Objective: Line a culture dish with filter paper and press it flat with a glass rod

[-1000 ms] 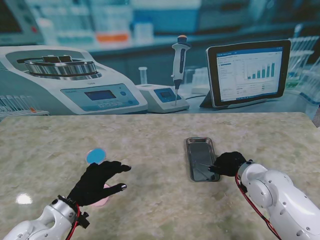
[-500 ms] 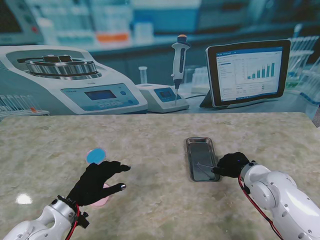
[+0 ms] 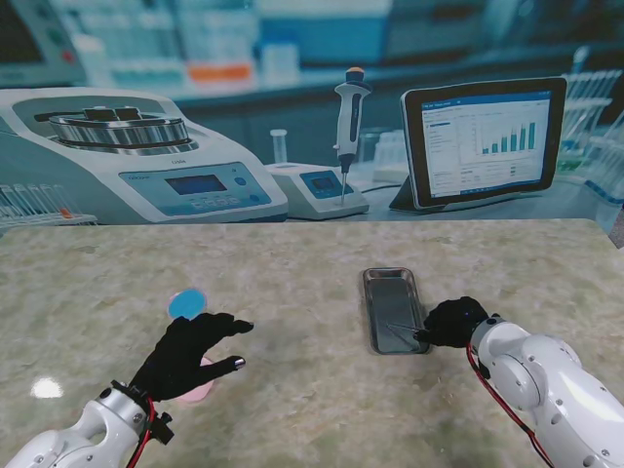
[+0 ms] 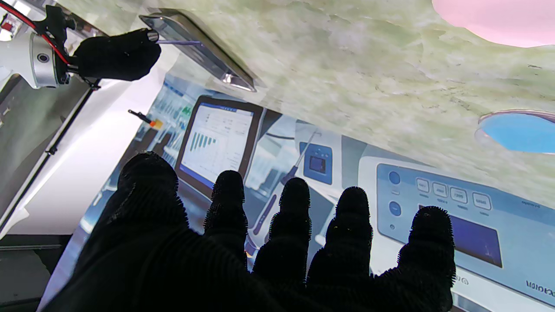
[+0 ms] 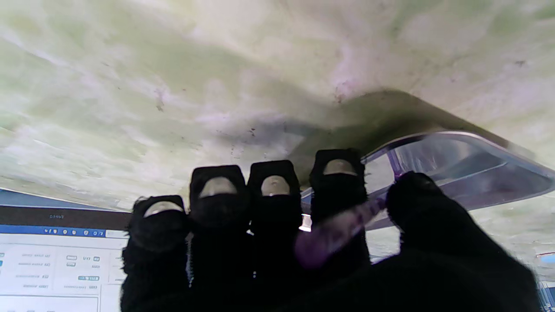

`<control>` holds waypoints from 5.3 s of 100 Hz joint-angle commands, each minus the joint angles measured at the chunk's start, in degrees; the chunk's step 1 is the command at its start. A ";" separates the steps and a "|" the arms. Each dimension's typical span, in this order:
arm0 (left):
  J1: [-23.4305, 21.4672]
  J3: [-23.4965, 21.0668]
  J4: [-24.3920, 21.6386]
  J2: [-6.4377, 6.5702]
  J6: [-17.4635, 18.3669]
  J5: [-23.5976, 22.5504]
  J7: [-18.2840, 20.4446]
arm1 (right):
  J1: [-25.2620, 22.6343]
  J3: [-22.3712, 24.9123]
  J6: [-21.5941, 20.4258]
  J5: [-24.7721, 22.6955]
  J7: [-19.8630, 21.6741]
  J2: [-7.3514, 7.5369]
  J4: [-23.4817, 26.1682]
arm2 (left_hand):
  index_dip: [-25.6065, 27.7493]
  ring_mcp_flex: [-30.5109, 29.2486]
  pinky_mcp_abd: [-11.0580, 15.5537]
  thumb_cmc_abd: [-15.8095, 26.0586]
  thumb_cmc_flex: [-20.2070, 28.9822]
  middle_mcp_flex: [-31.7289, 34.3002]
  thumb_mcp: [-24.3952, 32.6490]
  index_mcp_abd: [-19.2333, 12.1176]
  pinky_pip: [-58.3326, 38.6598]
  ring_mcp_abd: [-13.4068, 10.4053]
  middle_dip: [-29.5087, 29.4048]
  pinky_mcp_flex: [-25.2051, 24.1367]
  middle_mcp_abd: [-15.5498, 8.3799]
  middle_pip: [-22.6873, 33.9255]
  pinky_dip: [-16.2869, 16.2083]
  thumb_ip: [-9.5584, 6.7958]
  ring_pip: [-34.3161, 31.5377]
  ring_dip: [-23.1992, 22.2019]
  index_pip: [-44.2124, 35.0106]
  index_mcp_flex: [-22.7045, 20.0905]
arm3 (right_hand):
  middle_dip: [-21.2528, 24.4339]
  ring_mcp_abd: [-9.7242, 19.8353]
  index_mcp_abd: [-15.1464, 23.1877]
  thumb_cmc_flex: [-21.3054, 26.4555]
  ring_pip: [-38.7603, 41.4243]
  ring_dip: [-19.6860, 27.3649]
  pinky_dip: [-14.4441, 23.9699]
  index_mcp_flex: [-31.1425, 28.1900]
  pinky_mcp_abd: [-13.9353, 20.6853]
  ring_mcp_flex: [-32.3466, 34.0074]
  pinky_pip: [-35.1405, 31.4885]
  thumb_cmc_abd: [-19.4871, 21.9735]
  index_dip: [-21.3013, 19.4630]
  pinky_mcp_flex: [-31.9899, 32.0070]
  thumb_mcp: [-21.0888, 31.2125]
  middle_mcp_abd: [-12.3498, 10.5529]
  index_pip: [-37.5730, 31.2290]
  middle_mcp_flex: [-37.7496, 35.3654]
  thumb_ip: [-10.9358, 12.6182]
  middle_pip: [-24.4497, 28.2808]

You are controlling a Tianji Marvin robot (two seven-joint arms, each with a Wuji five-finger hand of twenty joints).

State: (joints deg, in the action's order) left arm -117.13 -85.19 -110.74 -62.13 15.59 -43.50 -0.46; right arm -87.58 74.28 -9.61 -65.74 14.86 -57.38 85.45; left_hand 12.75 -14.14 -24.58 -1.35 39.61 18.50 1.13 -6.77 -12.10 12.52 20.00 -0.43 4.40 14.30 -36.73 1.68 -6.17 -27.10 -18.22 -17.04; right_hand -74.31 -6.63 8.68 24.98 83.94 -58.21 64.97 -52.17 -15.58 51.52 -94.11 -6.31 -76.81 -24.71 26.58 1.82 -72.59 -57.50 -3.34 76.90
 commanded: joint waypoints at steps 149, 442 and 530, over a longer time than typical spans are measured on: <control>0.12 0.83 0.01 -0.15 -0.97 2.57 1.06 | -9.20 5.18 3.38 8.06 -4.16 -2.24 16.96 | -2.09 3.67 2.40 2.02 1.00 -5.00 -1.37 0.10 2.61 -2.45 -1.76 -0.53 -2.65 -1.88 0.30 -1.67 1.59 1.40 3.93 1.92 | 51.21 -1.25 -5.07 2.20 -61.18 34.59 -29.43 34.48 -2.72 -24.81 35.63 0.15 44.49 20.22 -8.58 2.23 51.49 29.12 1.69 -51.24; -4.55 12.36 2.32 -3.14 -4.02 12.05 -13.35 | -19.04 -12.66 -4.13 38.11 -23.43 -7.24 15.94 | -8.91 12.36 12.90 4.42 -2.10 -12.27 -2.23 -1.70 12.47 -12.15 -12.83 -2.99 -8.24 -15.23 26.98 -0.94 6.86 20.33 16.16 7.91 | 63.55 7.70 4.84 -0.66 -84.52 48.44 -41.25 42.95 4.40 -47.64 72.14 4.64 66.23 31.77 -9.65 -7.22 75.23 49.20 2.80 -77.16; -4.65 13.58 2.56 -3.39 -3.87 12.00 -15.00 | -22.83 -11.29 -5.79 34.96 -24.80 -6.94 16.75 | -9.15 12.71 14.07 4.97 -2.28 -12.66 -2.30 -1.26 13.08 -13.42 -16.67 -2.79 -8.67 -15.98 31.43 -0.91 7.91 25.76 18.64 8.31 | 65.29 7.02 5.19 -4.91 -84.82 50.41 -40.44 42.37 3.69 -47.67 77.21 3.16 74.30 31.28 -8.56 -7.39 74.87 49.47 2.24 -77.70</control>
State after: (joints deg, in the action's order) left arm -121.41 -71.64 -108.27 -65.38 11.58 -31.61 -15.27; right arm -110.00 63.23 -15.50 -30.79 -9.97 -64.23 102.09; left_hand 4.18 -3.61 -13.36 1.73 37.39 8.35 -0.32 -6.75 -2.31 1.70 4.36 -3.39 -1.87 -0.22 -7.87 1.68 0.38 -2.30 -1.52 -9.81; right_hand -8.43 -0.07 12.02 22.03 0.33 -7.64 23.27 -8.39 -12.18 5.58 -18.32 -3.28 -3.16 6.25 17.66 -3.82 2.69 -10.37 -1.30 0.13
